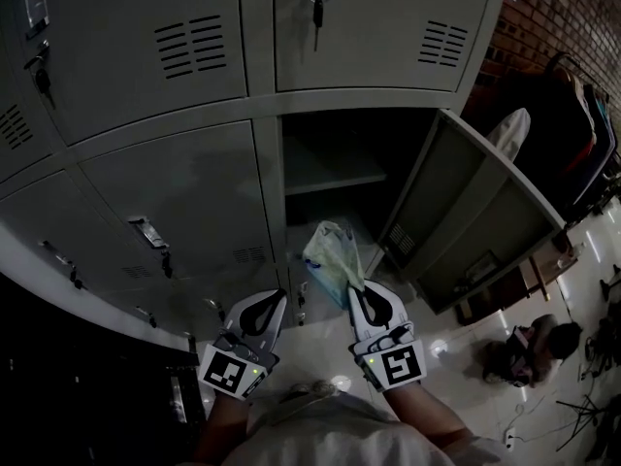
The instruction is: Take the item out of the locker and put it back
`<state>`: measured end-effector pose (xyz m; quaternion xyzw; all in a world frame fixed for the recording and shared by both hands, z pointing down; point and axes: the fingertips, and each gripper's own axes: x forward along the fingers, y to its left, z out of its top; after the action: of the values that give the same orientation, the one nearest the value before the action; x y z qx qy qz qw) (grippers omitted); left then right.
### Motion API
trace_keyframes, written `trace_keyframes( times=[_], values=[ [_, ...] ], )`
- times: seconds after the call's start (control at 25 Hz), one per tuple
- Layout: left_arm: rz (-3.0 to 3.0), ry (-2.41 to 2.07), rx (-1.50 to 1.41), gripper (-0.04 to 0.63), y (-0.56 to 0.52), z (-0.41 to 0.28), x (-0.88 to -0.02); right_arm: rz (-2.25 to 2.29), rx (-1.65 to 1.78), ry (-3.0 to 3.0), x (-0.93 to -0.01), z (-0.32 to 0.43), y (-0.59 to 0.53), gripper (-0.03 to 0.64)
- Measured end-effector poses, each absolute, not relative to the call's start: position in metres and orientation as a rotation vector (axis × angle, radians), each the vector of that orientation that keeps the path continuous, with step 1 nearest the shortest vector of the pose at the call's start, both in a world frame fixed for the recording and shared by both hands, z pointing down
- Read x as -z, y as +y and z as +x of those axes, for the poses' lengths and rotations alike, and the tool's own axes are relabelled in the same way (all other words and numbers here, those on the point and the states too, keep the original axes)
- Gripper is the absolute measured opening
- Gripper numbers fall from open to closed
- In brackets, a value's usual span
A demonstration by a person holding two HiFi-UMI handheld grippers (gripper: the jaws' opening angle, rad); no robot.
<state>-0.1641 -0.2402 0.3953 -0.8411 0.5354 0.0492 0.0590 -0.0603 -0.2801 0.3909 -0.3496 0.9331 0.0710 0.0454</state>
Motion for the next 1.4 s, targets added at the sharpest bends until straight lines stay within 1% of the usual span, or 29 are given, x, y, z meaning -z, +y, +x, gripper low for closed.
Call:
trace_keyframes(
  times=[0.2,0.44,0.6,1.0,1.4],
  values=[
    [-2.567,1.626,-0.195,0.003,-0.214,-0.16,-0.408,-1.12,-0.176,2.875,-0.41,-0.054,-0.252,0.011],
    [-2.5,1.699,-0.217,0.003,-0.171,-0.15,-0.398,-1.062,-0.181,2.884,-0.408,-0.033,-0.204,0.011],
    [-2.439,1.74,-0.209,0.003,-0.126,-0.121,-0.394,-0.99,-0.187,2.884,-0.406,-0.001,-0.159,0.011],
    [-2.42,1.864,-0.196,0.003,0.005,-0.014,-0.418,-0.866,-0.21,2.943,-0.409,0.098,-0.051,0.011],
    [-2.446,1.832,-0.158,0.003,0.045,0.014,-0.408,-0.847,-0.201,2.924,-0.4,0.118,-0.014,0.011]
  ],
)
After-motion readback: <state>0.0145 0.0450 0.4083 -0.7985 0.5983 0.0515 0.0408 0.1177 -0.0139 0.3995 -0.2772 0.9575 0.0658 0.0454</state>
